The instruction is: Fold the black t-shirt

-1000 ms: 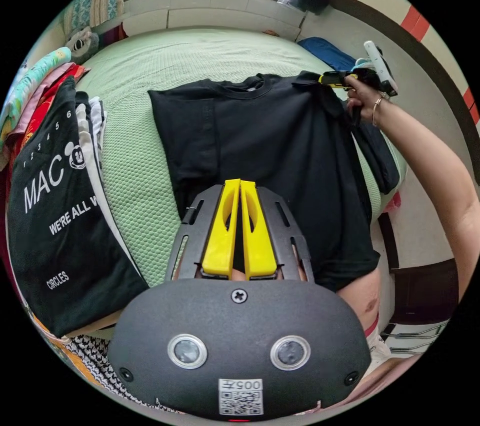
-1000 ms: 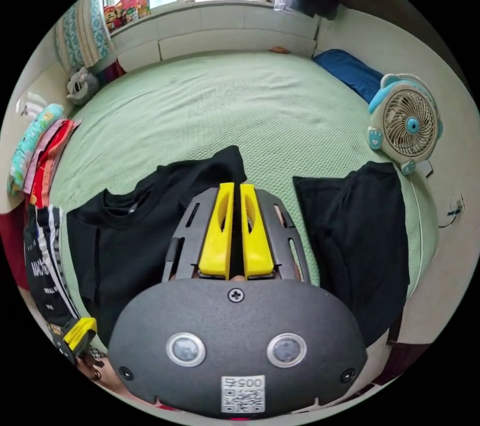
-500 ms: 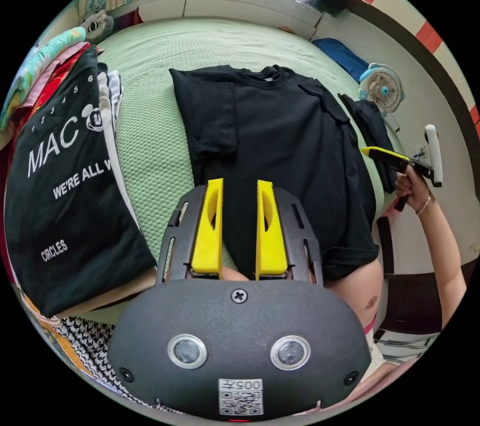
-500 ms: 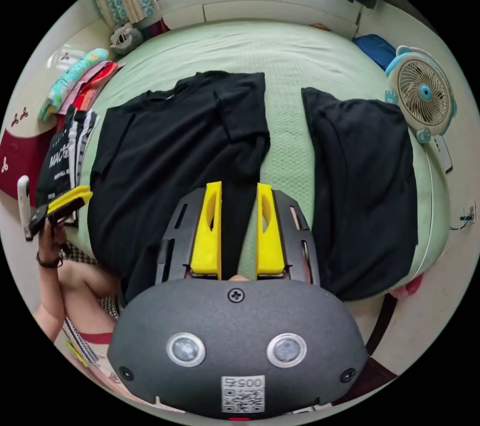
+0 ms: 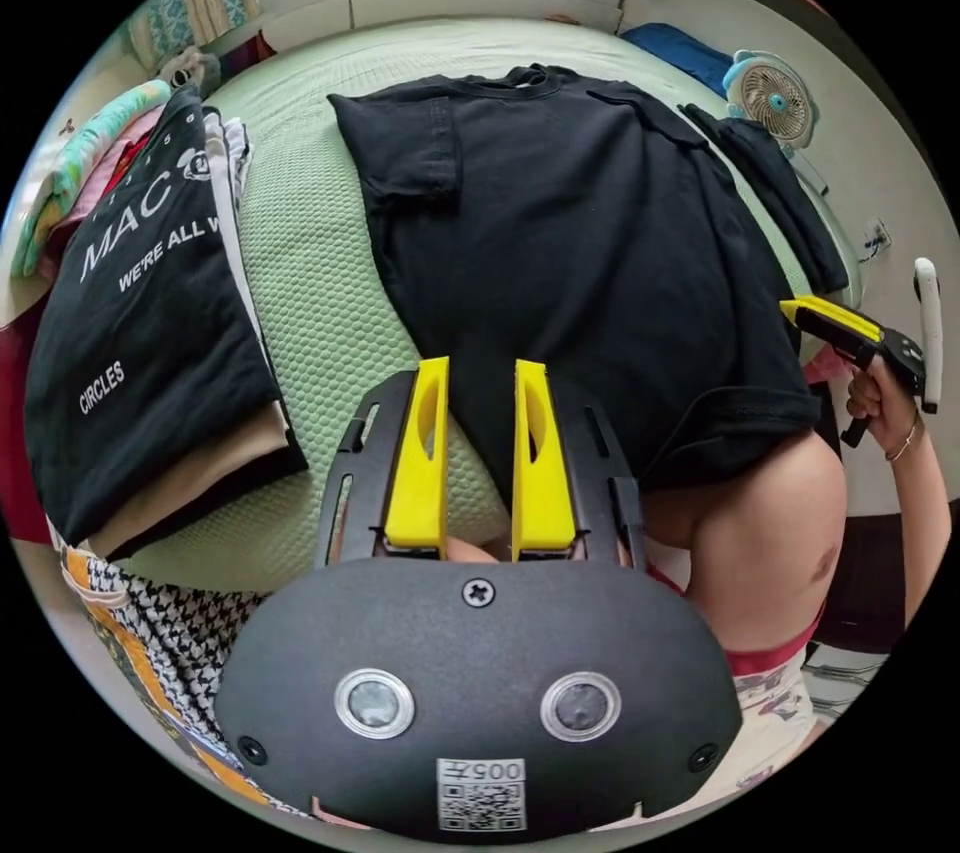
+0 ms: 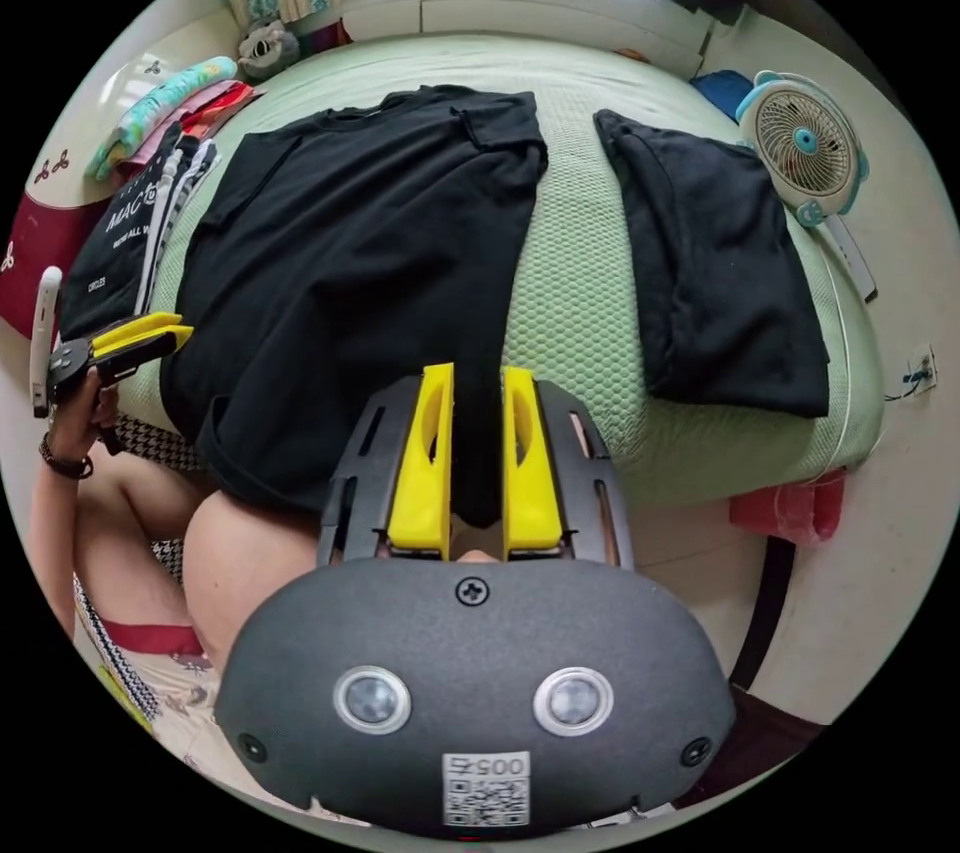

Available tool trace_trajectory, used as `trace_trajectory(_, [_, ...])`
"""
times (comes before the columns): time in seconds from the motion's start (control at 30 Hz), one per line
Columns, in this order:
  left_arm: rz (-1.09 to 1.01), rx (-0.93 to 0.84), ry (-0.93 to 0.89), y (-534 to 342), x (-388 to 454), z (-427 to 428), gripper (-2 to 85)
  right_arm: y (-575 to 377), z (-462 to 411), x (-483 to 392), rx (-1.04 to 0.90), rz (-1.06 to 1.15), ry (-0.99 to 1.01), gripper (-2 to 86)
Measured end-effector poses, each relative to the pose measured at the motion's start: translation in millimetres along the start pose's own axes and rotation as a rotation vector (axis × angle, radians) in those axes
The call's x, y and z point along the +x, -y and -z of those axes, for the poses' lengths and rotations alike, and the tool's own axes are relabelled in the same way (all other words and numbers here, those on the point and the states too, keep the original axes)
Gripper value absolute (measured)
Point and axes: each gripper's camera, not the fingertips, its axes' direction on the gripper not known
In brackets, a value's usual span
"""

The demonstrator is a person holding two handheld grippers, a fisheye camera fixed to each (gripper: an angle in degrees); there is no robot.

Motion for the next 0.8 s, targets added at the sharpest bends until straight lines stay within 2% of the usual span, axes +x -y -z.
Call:
trace_trajectory(0.1, [0.006,0.002,0.014,-9,6,2,6.7,-9,1,-6,0.001,0.039,-0.018,-0.2])
trace_trajectory(0.23, [-0.019,0.011,0.077,-13,15,11,1.9,-13,12,0,0.038,0.035,-0.105,-1.4])
trace_trajectory(0.3, [-0.006,0.043,0.11,-12,12,19,1.3,-11,19,11,0.08,-0.006,-0.158,-1.5])
trace_trajectory(0.53, [0.077,0.166,0.178,16,-10,47,1.9,13,32,48,0.166,-0.158,-0.12,-1.4])
trace_trajectory(0.63, [0.13,0.141,0.104,12,-19,38,3.6,11,27,53,0.184,-0.222,-0.113,-1.0])
trace_trajectory(0.8, [0.177,0.063,-0.041,-28,-41,31,8.3,-11,6,60,0.064,-0.142,-0.114,3.4])
